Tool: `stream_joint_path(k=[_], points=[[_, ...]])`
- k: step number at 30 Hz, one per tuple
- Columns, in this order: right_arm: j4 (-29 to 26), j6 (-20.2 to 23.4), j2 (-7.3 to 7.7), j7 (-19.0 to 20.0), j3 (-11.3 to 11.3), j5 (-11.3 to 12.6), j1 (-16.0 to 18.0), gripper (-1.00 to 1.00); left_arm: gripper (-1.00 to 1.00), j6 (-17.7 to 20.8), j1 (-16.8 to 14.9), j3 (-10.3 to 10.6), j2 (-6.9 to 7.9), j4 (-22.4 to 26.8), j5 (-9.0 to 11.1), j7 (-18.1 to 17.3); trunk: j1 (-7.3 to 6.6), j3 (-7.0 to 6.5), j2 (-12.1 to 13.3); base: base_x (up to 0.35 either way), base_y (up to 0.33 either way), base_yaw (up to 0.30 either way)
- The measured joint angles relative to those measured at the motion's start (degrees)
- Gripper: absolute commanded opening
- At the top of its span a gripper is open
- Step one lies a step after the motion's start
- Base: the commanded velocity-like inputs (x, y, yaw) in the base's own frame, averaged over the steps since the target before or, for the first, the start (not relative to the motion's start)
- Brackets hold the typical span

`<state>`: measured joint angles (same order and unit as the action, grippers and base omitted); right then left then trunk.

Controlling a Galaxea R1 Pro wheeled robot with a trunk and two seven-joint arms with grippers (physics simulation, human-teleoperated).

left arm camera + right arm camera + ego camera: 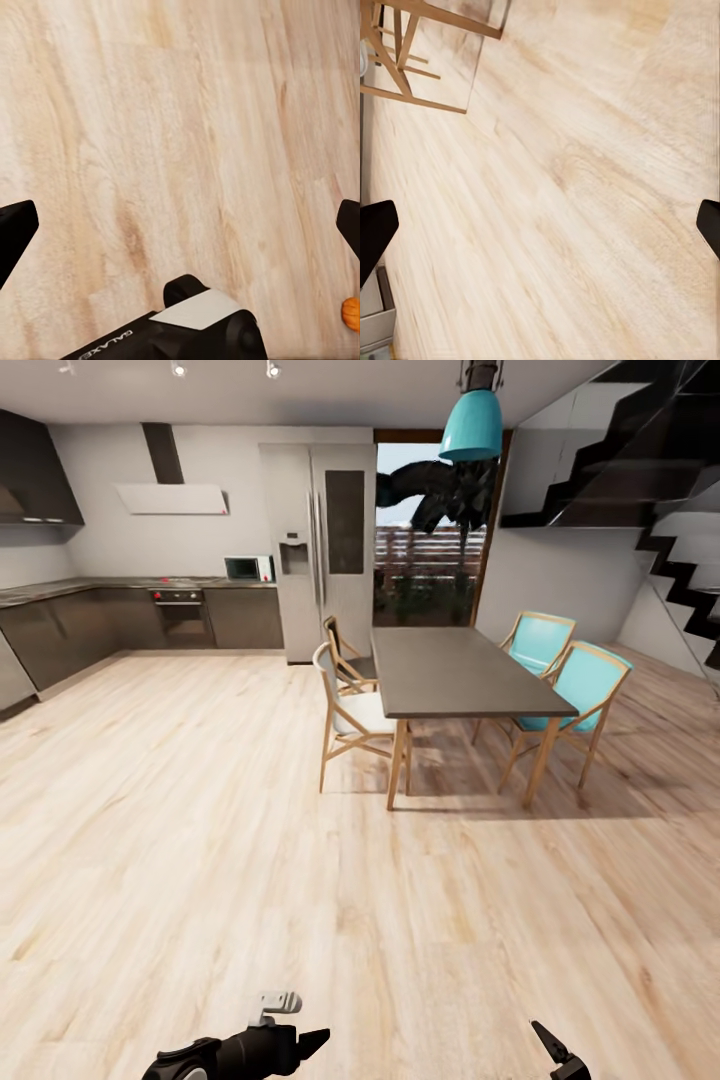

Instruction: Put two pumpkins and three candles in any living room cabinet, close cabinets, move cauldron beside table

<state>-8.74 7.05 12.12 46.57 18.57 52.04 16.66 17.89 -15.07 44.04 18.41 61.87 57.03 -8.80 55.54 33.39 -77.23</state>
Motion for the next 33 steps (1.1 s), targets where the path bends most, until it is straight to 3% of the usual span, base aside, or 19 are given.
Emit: stream_joint_path(k=[33], points=[[0.21,0.0,0.0,0.54,0.01,0.0,0.0,1.0,1.0,-0.06,0.0,0.0,-0.03,-0.04,0.05,0.0,0.0,1.05,0.0,0.0,0.0,-0.26]])
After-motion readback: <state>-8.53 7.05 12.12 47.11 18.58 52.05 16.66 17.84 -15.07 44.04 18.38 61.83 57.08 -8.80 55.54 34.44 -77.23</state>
